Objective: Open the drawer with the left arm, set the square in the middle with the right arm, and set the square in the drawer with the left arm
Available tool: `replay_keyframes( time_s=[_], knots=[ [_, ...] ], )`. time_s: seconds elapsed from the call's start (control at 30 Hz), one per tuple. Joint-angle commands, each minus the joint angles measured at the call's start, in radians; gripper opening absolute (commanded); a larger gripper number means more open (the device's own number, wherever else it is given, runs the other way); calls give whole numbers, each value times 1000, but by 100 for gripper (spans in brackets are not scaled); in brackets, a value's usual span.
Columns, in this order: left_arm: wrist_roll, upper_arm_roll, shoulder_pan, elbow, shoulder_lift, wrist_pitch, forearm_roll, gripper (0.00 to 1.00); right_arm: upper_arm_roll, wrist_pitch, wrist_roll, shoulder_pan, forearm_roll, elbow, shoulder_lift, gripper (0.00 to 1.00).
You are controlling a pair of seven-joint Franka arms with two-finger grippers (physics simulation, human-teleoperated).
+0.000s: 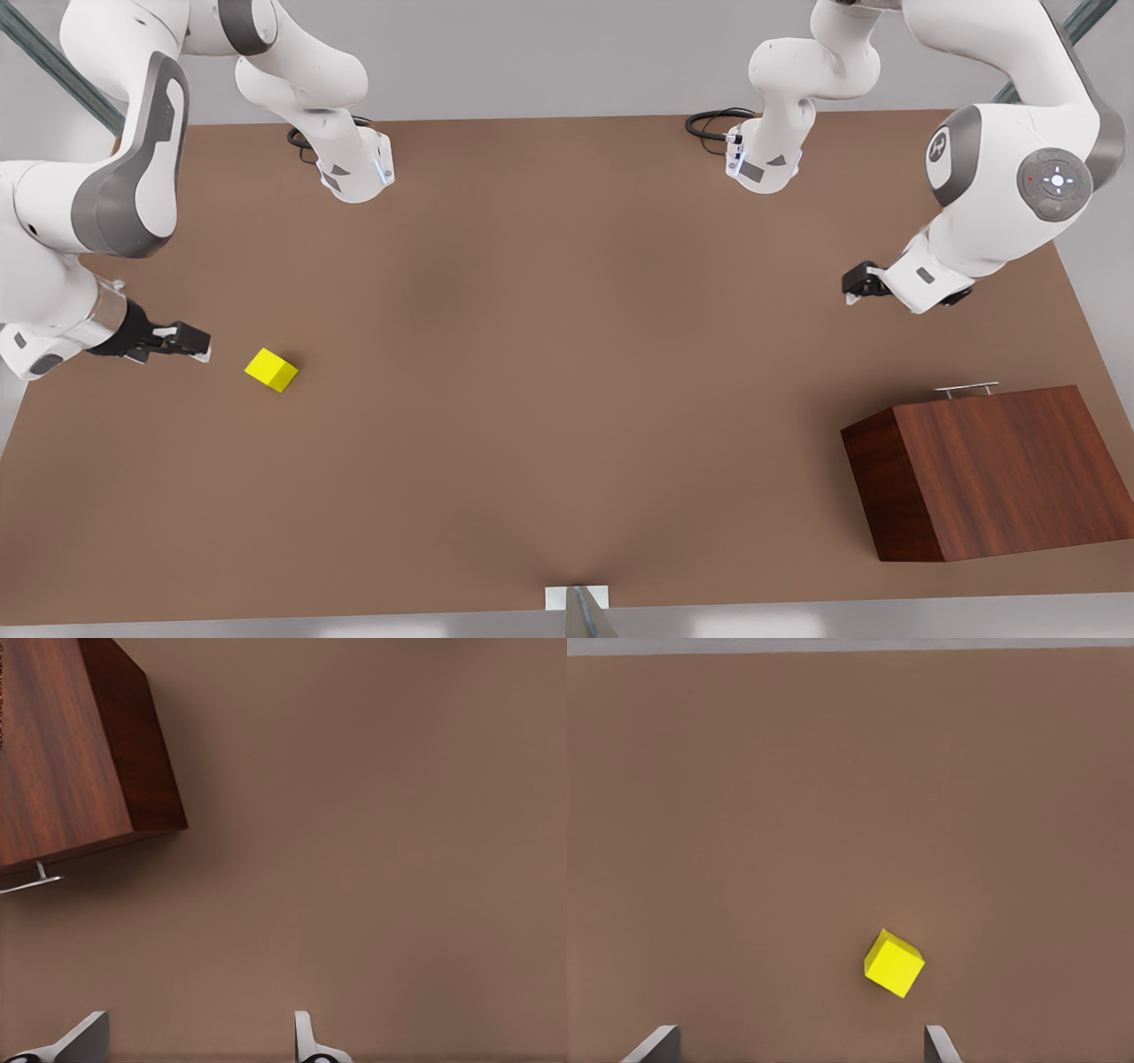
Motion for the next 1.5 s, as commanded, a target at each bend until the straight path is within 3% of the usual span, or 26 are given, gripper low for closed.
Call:
replay_keyframes(
  time_s=[0.0,0.1,0.3,0.4,0.57,0.87,1.47],
  knots=[
    [0,0,-1,0,0,0,2,100,0,0,0,0,0,0,0,100],
    [-184,12,0,-31,-6,24,10,100,-1,2,-3,-1,-25,-14,4,100],
    [-673,130,2,-517,-219,557,16,100,-5,147,-37,-21,-32,-206,83,100],
    [-871,133,2,-626,-222,724,16,100,-5,328,-49,-44,-31,-354,86,100],
    [-1160,147,3,-661,-193,818,16,100,-15,655,-45,-84,-19,-631,84,100],
    [-1262,301,5,-745,-121,1006,12,100,-135,712,-36,-73,207,-657,187,100],
    [-1315,351,73,-744,43,1262,-117,100,-136,856,41,-35,198,-841,166,100]
  ],
)
